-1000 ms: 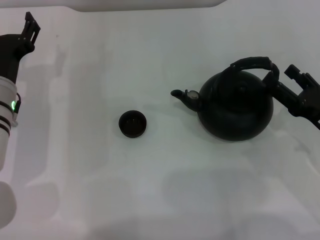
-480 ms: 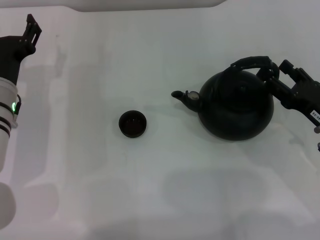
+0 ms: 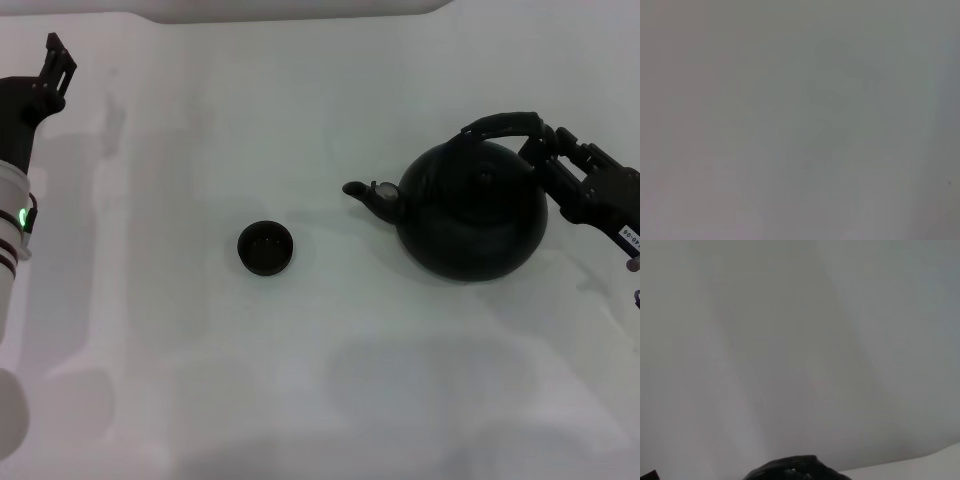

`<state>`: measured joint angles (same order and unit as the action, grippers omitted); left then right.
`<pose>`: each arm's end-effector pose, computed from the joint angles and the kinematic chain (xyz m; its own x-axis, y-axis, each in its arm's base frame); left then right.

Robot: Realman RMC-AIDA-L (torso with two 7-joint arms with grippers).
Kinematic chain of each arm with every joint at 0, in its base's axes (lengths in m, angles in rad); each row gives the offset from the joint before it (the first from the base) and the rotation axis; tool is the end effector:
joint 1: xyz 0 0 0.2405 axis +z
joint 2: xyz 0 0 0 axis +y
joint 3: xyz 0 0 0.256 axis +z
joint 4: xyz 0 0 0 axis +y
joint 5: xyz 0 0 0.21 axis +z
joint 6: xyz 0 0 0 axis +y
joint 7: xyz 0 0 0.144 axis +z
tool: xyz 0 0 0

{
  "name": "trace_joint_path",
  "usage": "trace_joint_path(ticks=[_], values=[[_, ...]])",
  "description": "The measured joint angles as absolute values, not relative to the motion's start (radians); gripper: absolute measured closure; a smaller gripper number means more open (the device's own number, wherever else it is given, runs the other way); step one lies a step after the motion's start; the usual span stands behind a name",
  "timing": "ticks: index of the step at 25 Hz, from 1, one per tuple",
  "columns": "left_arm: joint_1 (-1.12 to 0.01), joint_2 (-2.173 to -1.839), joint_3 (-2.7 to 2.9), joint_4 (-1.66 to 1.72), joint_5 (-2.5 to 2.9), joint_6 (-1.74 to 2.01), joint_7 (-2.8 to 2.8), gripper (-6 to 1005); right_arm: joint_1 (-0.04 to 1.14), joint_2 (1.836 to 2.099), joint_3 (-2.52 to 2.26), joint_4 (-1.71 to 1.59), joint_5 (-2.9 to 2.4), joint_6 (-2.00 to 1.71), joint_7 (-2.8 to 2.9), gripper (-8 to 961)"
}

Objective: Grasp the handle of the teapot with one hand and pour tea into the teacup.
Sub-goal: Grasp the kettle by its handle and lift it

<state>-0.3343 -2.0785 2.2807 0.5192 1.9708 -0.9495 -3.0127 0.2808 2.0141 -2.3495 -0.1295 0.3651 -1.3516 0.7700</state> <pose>-0.3161 0.3330 -0.0311 0.5977 0.0427 0.8006 0.7978 0.0669 -0.5992 0.3416 0.2547 -0.0348 0.4283 -0.2500 -0.8684 -0.8395 -0.4656 -0.2800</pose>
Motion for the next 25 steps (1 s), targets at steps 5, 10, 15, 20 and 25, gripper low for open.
trace_joint_path(ticks=[5, 10, 15, 20, 25], values=[[-0.333, -2.079, 2.285, 0.519, 1.974, -0.949, -3.013, 111, 0.281, 2.014, -2.344, -0.129, 0.365, -1.349, 0.77, 416], [-0.333, -2.08, 2.286, 0.519, 1.977, -0.949, -3.013, 112, 0.284, 2.014, -2.342, -0.129, 0.367, -1.347, 0.769, 635], [-0.331, -2.081, 2.287, 0.518, 1.977, -0.949, -3.013, 112, 0.287, 2.014, -2.342, -0.131, 0.367, -1.354, 0.767, 722], [-0.33, -2.082, 2.295, 0.519, 1.977, -0.949, -3.013, 112, 0.302, 2.014, -2.341, -0.144, 0.367, -1.362, 0.755, 726], [-0.33, -2.083, 2.326, 0.522, 1.976, -0.949, -3.013, 111, 0.345, 2.013, -2.341, -0.156, 0.365, -1.37, 0.72, 731]])
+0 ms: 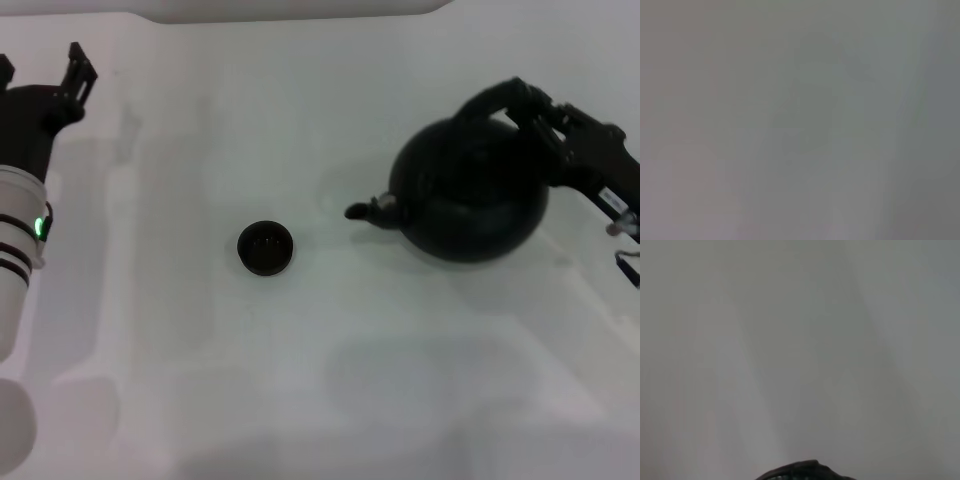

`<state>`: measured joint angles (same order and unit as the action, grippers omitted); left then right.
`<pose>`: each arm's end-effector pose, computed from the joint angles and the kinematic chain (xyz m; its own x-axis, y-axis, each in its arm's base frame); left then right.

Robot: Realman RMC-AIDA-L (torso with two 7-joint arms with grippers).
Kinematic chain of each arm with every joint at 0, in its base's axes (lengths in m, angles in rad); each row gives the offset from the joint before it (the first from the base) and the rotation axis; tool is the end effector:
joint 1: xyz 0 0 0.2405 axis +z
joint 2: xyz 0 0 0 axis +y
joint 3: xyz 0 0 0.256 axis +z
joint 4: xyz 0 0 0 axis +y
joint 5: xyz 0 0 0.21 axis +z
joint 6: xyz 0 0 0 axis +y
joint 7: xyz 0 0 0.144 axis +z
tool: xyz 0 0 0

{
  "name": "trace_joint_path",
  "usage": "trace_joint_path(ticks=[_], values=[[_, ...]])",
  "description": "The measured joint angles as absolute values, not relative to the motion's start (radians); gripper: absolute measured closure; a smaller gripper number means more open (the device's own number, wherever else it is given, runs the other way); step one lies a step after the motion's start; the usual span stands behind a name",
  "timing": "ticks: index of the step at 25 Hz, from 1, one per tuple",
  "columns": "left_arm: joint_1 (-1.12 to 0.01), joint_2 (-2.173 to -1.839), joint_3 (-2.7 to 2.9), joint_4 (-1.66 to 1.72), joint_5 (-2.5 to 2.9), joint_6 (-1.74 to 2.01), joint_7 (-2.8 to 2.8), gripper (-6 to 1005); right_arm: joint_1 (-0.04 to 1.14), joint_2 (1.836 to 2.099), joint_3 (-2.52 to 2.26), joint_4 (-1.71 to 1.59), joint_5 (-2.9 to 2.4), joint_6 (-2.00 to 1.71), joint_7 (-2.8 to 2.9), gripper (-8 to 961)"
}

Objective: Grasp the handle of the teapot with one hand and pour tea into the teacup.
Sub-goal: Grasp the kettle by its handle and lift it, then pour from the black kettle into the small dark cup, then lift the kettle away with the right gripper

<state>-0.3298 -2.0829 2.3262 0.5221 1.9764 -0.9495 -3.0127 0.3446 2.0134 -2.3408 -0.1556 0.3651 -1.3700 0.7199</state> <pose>-0.3113 0.3281 -0.0417 0.6067 0.0612 0.7926 0.7930 0.0234 -0.6088 0.3162 0.2783 -0.0339 0.4612 -0.1706 -0.8707 -0.7798 -0.5461 -0.3060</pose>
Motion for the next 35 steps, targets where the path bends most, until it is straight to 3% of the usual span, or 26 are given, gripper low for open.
trace_joint_path(ticks=[9, 35], values=[[-0.329, -2.081, 2.36, 0.528, 1.978, -0.979, -3.013, 111, 0.443, 2.004, -2.342, -0.139, 0.364, -1.362, 0.683, 739], [-0.328, -2.085, 2.433, 0.514, 1.969, -0.987, -3.013, 112, 0.485, 2.013, -2.35, -0.234, 0.362, -1.266, 0.36, 756]])
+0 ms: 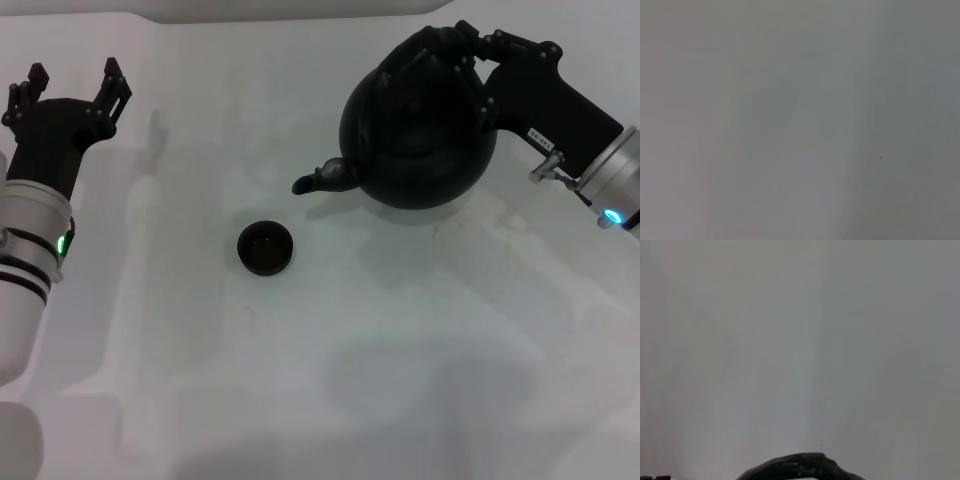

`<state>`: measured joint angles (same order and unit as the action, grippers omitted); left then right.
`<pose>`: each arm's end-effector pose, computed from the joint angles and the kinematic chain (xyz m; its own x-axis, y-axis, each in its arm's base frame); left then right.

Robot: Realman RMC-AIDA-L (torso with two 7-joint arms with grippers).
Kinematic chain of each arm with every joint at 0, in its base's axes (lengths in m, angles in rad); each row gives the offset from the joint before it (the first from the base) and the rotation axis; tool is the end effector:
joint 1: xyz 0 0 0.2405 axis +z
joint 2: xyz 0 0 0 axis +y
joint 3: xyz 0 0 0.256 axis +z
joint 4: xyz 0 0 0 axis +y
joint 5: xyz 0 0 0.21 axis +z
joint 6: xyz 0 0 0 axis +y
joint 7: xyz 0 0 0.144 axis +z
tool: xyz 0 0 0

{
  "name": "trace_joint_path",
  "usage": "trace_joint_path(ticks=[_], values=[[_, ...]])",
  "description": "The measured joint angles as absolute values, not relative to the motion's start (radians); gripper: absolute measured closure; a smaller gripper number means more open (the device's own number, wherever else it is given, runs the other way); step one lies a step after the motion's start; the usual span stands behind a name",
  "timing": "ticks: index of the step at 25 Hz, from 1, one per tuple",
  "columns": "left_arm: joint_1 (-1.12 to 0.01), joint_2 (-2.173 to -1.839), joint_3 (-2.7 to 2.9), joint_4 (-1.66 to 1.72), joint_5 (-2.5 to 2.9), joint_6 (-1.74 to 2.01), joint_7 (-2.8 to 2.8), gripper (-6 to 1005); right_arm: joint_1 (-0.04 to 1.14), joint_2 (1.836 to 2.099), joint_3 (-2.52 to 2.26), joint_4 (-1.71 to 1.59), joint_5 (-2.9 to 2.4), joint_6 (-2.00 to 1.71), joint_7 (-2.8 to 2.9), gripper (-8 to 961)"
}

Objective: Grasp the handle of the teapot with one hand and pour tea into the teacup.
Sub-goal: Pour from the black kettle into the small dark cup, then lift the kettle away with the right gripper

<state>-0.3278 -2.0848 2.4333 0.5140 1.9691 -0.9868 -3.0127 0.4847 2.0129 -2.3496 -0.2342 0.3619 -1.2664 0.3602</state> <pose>-0.3034 0.3177 -0.0562 0.6345 0.0668 0.7700 0.7729 -0.0571 -0.6319 0.2652 0.3261 -0.0470 0.7010 0.0877 -0.7078 -0.4963 -0.6527 -0.5724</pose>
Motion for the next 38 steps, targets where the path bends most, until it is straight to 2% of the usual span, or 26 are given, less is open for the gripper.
trace_joint_path(ticks=[38], values=[[-0.309, -2.086, 2.445, 0.514, 1.968, -0.986, -3.013, 112, 0.487, 2.022, -2.378, -0.339, 0.334, -1.179, 0.017, 800]])
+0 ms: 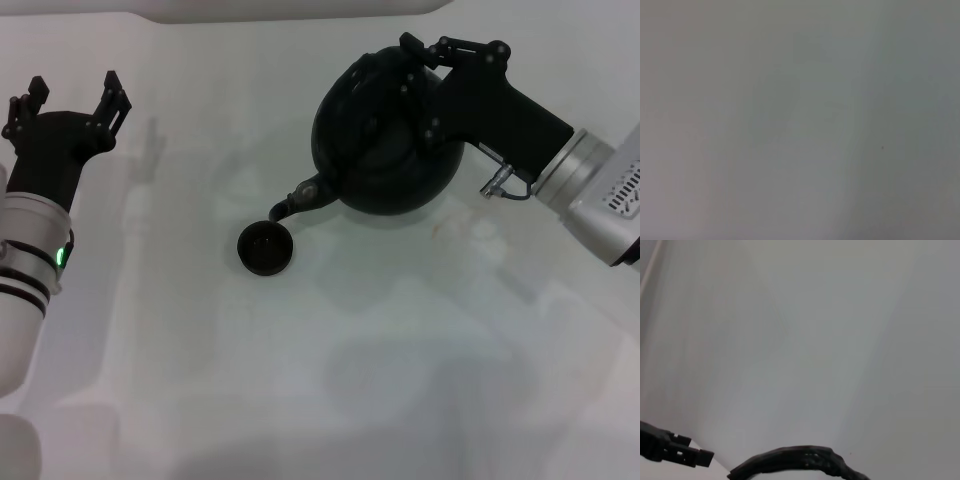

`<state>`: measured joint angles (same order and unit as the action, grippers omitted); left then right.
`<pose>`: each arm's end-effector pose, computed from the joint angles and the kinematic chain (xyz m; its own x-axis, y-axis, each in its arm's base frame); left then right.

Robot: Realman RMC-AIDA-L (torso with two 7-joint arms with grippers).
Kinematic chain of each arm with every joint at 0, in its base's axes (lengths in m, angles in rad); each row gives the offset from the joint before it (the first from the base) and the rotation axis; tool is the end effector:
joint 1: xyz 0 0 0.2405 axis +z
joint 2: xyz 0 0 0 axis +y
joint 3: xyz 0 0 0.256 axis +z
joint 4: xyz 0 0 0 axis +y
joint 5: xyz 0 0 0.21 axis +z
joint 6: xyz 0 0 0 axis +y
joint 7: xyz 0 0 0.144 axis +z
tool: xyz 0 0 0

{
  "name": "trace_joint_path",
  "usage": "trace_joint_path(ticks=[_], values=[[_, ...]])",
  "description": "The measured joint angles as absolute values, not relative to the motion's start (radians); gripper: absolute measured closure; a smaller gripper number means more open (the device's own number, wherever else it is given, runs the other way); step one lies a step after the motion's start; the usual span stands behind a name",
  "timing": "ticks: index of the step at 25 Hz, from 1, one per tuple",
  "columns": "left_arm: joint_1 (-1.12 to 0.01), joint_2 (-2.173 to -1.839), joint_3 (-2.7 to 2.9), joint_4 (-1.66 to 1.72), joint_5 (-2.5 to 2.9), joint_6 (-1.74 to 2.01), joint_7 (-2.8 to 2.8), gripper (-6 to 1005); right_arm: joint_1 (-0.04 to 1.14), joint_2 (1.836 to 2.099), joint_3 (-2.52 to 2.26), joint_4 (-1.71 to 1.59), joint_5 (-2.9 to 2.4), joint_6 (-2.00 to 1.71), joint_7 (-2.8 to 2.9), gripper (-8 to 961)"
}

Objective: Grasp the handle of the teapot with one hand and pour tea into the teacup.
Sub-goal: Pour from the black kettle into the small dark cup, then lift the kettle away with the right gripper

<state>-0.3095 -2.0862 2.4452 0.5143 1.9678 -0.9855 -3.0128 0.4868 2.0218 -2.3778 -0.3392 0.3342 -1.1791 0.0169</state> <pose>-0.3081 0.3108 -0.0589 0.6342 0.0839 0.7686 0.7731 -0.0531 -0.6321 0.2416 0.3253 -0.0690 0.8137 0.2940 -0.5015 -0.2193 -0.6437 -0.7332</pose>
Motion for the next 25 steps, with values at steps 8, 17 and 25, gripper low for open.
trace_joint_path(ticks=[8, 17, 25], values=[[-0.308, -2.086, 2.445, 0.513, 1.968, -0.983, -3.013, 112, 0.489, 2.022, -2.381, -0.348, 0.334, -1.178, -0.05, 803], [-0.311, -2.086, 2.445, 0.514, 1.968, -0.981, -3.013, 112, 0.486, 2.023, -2.381, -0.359, 0.334, -1.176, -0.113, 812], [-0.309, -2.086, 2.445, 0.516, 1.968, -0.979, -3.013, 111, 0.482, 2.023, -2.388, -0.373, 0.335, -1.174, -0.179, 819]])
